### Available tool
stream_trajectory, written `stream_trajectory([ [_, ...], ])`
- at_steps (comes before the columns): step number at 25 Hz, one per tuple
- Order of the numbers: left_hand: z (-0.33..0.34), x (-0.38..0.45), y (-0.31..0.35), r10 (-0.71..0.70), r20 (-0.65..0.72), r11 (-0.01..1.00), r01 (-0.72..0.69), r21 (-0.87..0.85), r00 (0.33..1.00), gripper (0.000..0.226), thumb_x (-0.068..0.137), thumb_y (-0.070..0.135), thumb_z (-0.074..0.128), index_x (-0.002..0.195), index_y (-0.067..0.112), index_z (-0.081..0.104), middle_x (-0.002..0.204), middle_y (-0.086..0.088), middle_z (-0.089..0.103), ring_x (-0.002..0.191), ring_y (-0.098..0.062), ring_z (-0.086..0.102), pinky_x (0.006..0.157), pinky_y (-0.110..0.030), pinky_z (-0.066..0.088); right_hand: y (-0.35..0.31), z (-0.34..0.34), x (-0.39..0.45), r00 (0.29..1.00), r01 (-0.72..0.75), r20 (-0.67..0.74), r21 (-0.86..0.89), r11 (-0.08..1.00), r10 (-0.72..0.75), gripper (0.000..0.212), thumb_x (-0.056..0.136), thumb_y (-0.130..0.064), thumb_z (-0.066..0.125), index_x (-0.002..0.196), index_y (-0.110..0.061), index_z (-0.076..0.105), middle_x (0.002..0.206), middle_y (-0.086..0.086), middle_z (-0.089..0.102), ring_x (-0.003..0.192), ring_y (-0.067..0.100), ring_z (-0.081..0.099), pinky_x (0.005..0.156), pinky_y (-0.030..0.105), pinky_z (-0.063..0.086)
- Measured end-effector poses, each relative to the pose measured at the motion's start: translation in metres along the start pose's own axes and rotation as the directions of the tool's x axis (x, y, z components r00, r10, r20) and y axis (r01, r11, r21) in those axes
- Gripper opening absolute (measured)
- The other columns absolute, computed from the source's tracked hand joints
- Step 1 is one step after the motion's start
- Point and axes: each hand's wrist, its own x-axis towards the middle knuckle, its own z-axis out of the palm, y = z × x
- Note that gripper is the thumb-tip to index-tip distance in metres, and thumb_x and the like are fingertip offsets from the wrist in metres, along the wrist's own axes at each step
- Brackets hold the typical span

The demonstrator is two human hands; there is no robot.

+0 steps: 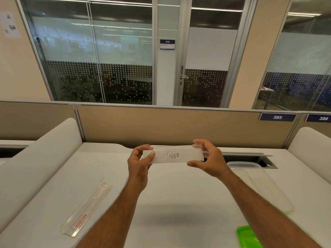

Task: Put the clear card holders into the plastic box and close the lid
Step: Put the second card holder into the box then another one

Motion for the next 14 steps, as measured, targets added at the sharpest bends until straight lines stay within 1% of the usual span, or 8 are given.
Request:
stream_trajectory([
  [2,-0.001,-0.002,-0.002,-0.011,-0.007,1.0,0.012,0.003,1.0,0.022,0.084,-0.006,0.066,0.099,0.01,0.063,0.117,-0.015,0.062,0.107,-0.031,0.063,0.071,-0.026,0.059,-0.001,-0.001,0.001,0.999,0.01,0.038,-0.075,0.997,-0.007,0.079,0.055,-0.035,0.094,0.124,-0.032,0.055,0.118,-0.006,0.063,0.106,0.013,0.06,0.077,0.007,0.051],
  [4,-0.003,-0.005,-0.004,-0.031,0.003,0.999,0.031,0.015,1.0,0.021,0.085,-0.006,0.065,0.101,0.008,0.063,0.116,-0.013,0.062,0.106,-0.031,0.063,0.069,-0.025,0.059,-0.004,-0.003,0.003,0.993,0.017,0.122,-0.187,0.982,0.006,0.079,0.053,-0.045,0.092,0.122,-0.035,0.055,0.115,-0.011,0.063,0.102,0.01,0.061,0.072,0.007,0.05],
  [6,-0.003,-0.009,-0.007,-0.054,0.036,0.998,0.052,0.036,0.998,0.021,0.084,-0.006,0.066,0.102,0.006,0.062,0.113,-0.013,0.061,0.103,-0.031,0.062,0.069,-0.026,0.058,-0.009,-0.004,0.007,0.966,0.038,0.254,-0.352,0.935,0.057,0.077,0.05,-0.056,0.088,0.118,-0.039,0.056,0.112,-0.012,0.063,0.097,0.008,0.061,0.071,0.012,0.052],
  [8,-0.003,-0.013,-0.008,-0.071,0.078,0.996,0.066,0.068,0.994,0.024,0.083,-0.005,0.068,0.103,0.004,0.061,0.111,-0.013,0.06,0.101,-0.031,0.062,0.07,-0.028,0.059,-0.014,-0.001,0.011,0.916,0.073,0.378,-0.482,0.873,0.132,0.075,0.05,-0.063,0.083,0.116,-0.04,0.056,0.11,-0.012,0.062,0.094,0.007,0.061,0.068,0.019,0.054],
  [10,-0.001,-0.017,-0.01,-0.088,0.111,0.993,0.078,0.094,0.99,0.029,0.08,-0.001,0.072,0.106,0.005,0.06,0.11,-0.012,0.06,0.101,-0.031,0.062,0.071,-0.03,0.06,-0.018,0.006,0.013,0.877,0.111,0.448,-0.539,0.835,0.173,0.075,0.05,-0.067,0.079,0.116,-0.042,0.054,0.105,-0.015,0.06,0.093,0.008,0.058,0.069,0.022,0.053],
  [12,0.001,-0.02,-0.012,-0.109,0.135,0.99,0.095,0.107,0.985,0.033,0.078,0.004,0.074,0.108,0.006,0.06,0.11,-0.012,0.06,0.101,-0.033,0.061,0.072,-0.032,0.06,-0.021,0.017,0.012,0.851,0.145,0.488,-0.571,0.808,0.192,0.077,0.05,-0.072,0.075,0.118,-0.043,0.053,0.1,-0.018,0.058,0.092,0.008,0.056,0.076,0.027,0.054],
  [14,0.002,-0.023,-0.013,-0.126,0.154,0.988,0.11,0.108,0.98,0.041,0.07,0.012,0.074,0.108,0.008,0.06,0.11,-0.012,0.06,0.1,-0.032,0.062,0.069,-0.031,0.06,-0.021,0.026,0.01,0.834,0.148,0.509,-0.578,0.803,0.213,0.079,0.051,-0.074,0.073,0.12,-0.041,0.052,0.1,-0.017,0.059,0.089,0.007,0.058,0.077,0.026,0.055],
])
